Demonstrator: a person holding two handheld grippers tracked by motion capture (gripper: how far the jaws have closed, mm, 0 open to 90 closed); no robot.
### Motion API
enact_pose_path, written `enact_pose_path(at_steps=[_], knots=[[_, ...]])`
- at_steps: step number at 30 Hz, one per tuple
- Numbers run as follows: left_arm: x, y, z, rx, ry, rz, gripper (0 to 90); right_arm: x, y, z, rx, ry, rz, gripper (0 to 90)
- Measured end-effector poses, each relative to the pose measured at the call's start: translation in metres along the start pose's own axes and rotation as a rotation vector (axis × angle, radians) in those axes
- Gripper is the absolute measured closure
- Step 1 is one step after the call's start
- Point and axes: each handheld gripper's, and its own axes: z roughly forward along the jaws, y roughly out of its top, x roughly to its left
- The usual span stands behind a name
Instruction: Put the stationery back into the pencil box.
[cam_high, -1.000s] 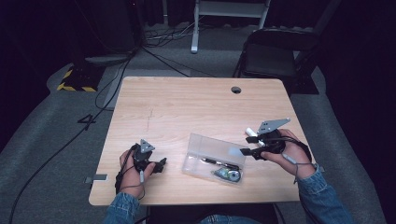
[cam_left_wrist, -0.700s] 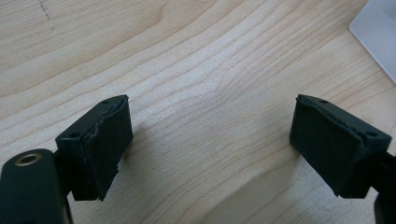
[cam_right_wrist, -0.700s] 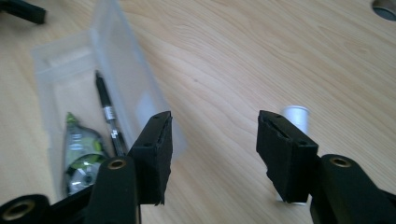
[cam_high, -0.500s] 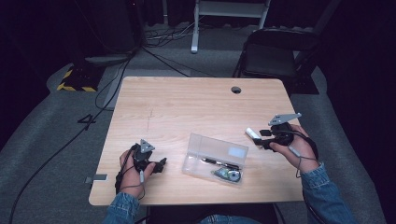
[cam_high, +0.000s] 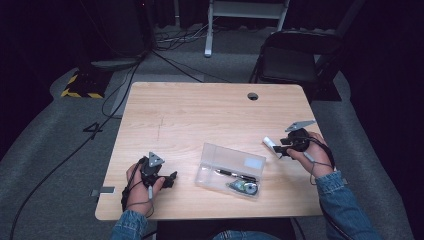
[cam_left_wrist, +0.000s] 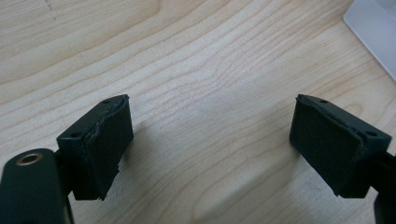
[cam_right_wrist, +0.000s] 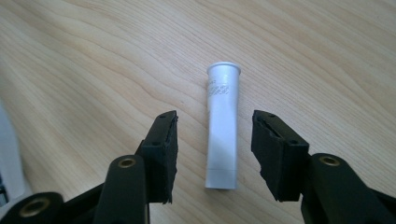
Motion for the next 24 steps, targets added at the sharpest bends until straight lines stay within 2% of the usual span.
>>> enact_pose_path(at_steps=[11,21,24], knots=[[0.000,-0.003,-0.003,-0.003,-0.001,0.001,13.7,-0.007,-0.005,0.023,0.071,-0.010,0.027,56.0],[0.000,-0.003,-0.003,-0.003,-0.001,0.001,13.7,-0.009,-0.009,0.039,0.096,-0.009,0.044,59.4],[0.000,-0.003,-0.003,-0.002,0.000,0.004,13.7,-0.009,-0.009,0.039,0.092,-0.010,0.046,65.6]])
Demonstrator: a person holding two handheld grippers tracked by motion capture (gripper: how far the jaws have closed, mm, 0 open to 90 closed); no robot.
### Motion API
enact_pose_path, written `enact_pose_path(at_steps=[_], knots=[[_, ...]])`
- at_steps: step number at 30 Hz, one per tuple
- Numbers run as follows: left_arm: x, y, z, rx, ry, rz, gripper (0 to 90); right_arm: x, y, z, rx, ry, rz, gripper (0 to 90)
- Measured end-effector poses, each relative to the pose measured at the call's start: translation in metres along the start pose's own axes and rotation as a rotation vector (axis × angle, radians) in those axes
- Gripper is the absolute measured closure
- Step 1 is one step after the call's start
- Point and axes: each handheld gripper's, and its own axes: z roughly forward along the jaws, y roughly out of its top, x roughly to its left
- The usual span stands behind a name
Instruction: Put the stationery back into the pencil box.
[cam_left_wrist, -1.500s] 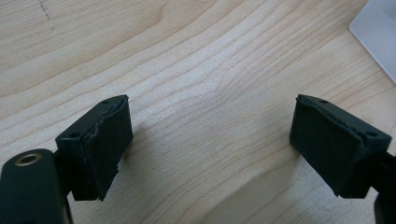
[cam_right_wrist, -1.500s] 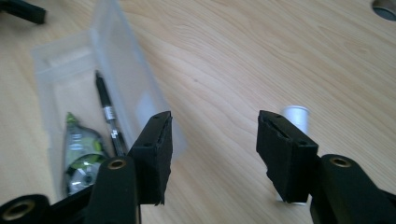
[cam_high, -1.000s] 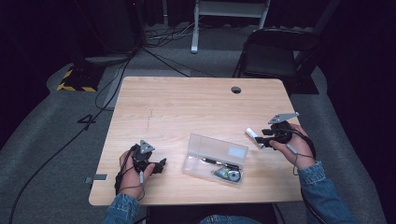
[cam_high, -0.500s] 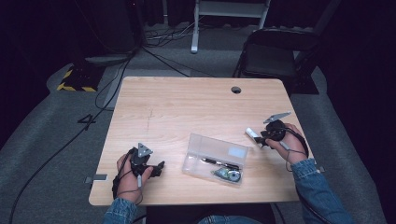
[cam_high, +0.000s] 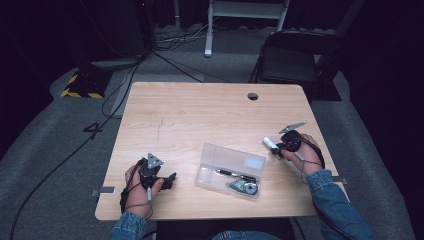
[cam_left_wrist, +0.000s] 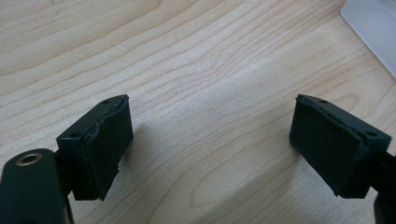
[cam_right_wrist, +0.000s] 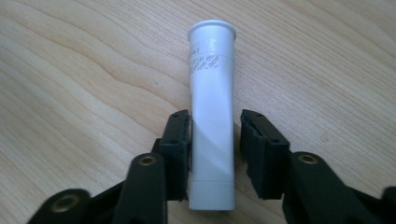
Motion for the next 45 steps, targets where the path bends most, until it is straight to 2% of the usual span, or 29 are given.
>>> enact_pose_path(at_steps=[3,14,20,32,33,36,45], knots=[[0.000,0.000,0.000,-0.001,-0.002,-0.003,13.7,0.000,-0.001,0.000,0.001,0.013,0.007,70.3],[0.000,0.000,0.000,-0.001,-0.002,-0.002,13.7,0.000,-0.001,0.000,-0.015,0.006,0.005,70.8],[0.000,0.000,0.000,0.000,-0.002,-0.001,13.7,0.002,0.002,-0.007,-0.047,0.004,-0.003,70.8],[0.000,0.000,0.000,0.001,-0.001,-0.006,13.5,0.010,0.010,-0.031,-0.121,0.020,-0.023,70.8],[0.000,0.000,0.000,0.002,-0.002,-0.002,13.4,0.013,0.012,-0.037,-0.137,0.029,-0.030,70.8],[0.000,0.000,0.000,0.002,-0.002,-0.002,13.4,0.016,0.014,-0.043,-0.151,0.031,-0.041,70.8],[0.000,0.001,0.001,0.004,-0.002,-0.005,13.1,0.036,0.023,-0.065,-0.202,0.077,-0.085,70.8]])
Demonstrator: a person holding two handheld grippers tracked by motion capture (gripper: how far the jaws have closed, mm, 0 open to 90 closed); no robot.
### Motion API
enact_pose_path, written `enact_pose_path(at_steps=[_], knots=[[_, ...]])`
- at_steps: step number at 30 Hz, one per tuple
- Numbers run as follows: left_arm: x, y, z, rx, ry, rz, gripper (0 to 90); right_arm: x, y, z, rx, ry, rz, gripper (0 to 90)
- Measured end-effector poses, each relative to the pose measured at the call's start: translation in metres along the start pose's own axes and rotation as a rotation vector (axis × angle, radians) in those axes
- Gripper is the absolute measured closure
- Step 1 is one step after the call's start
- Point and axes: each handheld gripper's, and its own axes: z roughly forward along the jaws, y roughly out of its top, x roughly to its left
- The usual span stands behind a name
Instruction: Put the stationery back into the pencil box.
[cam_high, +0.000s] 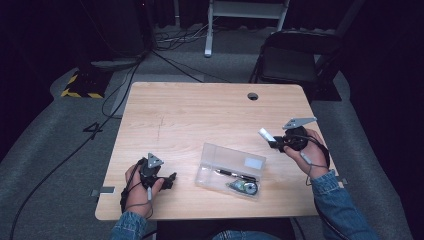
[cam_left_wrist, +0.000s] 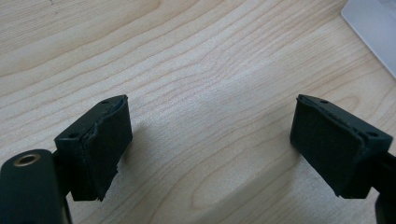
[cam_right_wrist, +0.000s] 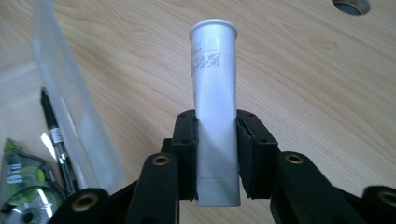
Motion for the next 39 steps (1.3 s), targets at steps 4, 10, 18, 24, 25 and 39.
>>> enact_pose_path(at_steps=[4,10,18,24,25,39], knots=[[0.000,0.000,0.000,0.000,0.000,0.000,13.1,0.008,0.006,-0.006,-0.018,0.050,-0.004,70.8],[0.000,0.000,0.000,0.000,0.000,-0.001,12.8,0.029,0.018,-0.015,-0.051,0.101,-0.059,70.8],[0.000,0.000,0.000,0.000,0.000,-0.001,12.8,0.055,0.028,-0.023,-0.051,0.150,-0.127,70.8],[0.000,0.000,0.000,0.000,0.000,-0.001,12.8,0.065,0.030,-0.025,-0.049,0.174,-0.152,70.8],[0.000,0.001,0.001,0.000,0.000,0.000,12.8,0.067,0.030,-0.025,-0.049,0.177,-0.158,70.8],[0.000,0.001,0.001,0.000,-0.002,0.007,12.1,0.087,0.036,-0.015,-0.016,0.256,-0.208,70.8]])
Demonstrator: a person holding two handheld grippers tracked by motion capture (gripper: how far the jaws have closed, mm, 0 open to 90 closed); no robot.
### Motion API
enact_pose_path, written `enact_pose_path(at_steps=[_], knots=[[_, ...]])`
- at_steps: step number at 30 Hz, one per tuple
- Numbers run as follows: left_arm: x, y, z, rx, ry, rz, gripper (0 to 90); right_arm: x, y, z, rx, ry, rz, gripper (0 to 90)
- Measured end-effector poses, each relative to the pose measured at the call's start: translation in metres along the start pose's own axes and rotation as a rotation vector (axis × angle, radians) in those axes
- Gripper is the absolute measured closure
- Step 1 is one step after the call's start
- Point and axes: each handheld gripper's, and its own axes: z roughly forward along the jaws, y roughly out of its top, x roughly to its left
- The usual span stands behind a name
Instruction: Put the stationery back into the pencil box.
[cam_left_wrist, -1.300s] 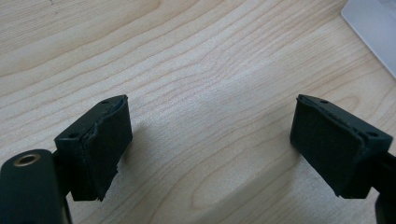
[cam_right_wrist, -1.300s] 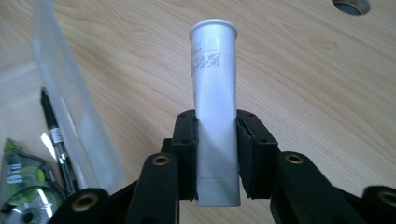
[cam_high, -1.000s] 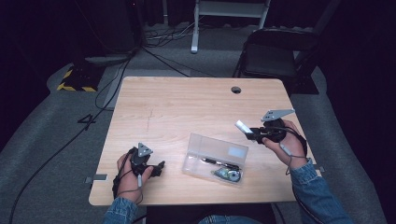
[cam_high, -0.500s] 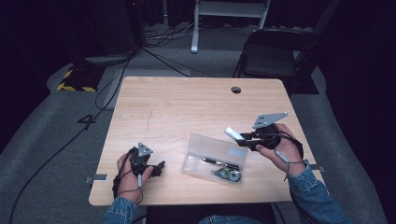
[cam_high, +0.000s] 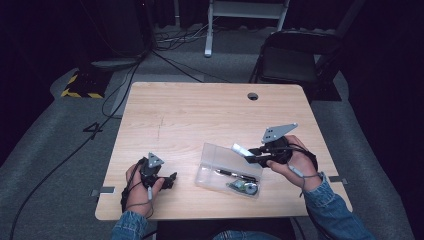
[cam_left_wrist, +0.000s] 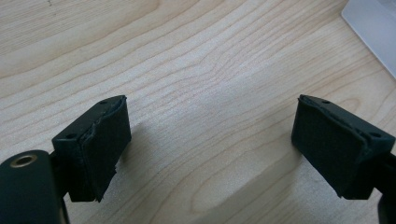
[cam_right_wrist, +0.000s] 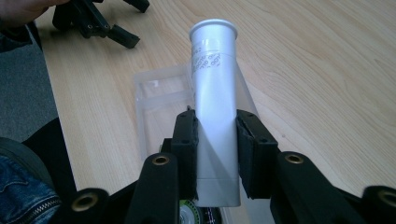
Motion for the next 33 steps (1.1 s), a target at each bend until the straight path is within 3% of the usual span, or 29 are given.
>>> enact_pose_path(at_steps=[16,24,33], knots=[[0.000,0.000,0.000,0.001,0.001,-0.001,11.8,0.020,0.005,0.030,0.091,0.092,-0.087,70.8],[0.000,0.000,0.000,0.002,0.001,-0.001,11.8,0.026,0.004,0.054,0.158,0.133,-0.119,70.8],[0.000,0.000,0.000,0.002,0.001,-0.001,11.8,0.026,0.001,0.072,0.212,0.138,-0.140,70.7]])
